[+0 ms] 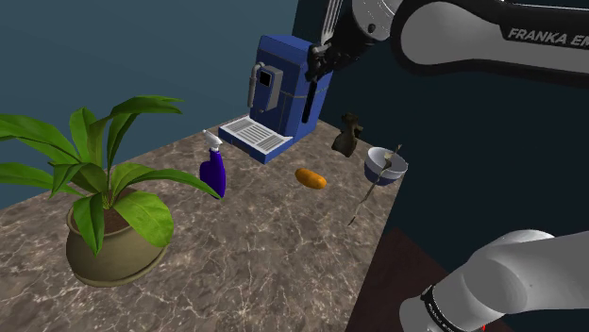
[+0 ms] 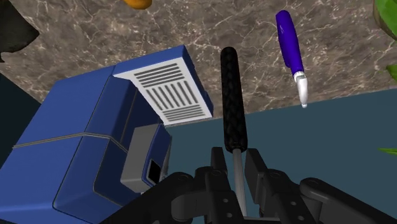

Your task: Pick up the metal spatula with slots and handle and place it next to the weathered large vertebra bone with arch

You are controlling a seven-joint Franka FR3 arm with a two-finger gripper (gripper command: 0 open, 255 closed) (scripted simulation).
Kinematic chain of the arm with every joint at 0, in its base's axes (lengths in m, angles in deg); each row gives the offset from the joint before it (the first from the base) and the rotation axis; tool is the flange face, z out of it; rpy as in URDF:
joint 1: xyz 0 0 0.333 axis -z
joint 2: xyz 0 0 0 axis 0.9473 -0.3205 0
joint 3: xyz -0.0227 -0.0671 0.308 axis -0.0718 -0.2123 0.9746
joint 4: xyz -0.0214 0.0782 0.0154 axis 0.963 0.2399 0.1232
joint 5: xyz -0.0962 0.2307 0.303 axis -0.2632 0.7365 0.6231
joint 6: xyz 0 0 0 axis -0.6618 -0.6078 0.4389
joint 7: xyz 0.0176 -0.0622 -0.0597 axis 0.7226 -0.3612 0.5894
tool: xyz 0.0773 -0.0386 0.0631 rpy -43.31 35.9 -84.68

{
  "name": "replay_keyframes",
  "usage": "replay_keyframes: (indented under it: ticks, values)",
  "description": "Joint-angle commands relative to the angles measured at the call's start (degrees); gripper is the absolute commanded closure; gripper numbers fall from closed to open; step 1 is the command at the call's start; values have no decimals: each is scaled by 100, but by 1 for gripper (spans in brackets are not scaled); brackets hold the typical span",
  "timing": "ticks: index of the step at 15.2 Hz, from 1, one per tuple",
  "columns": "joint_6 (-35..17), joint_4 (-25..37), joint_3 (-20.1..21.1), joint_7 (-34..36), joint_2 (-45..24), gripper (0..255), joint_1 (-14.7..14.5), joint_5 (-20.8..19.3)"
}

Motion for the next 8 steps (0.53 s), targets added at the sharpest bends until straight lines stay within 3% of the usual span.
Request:
replay_keyframes:
  ticks: [1, 8]
  values:
    - [-74, 54, -205, -262, -134, 255, 52, -1]
    - [-306, 324, -909, -1189, -676, 255, 224, 74]
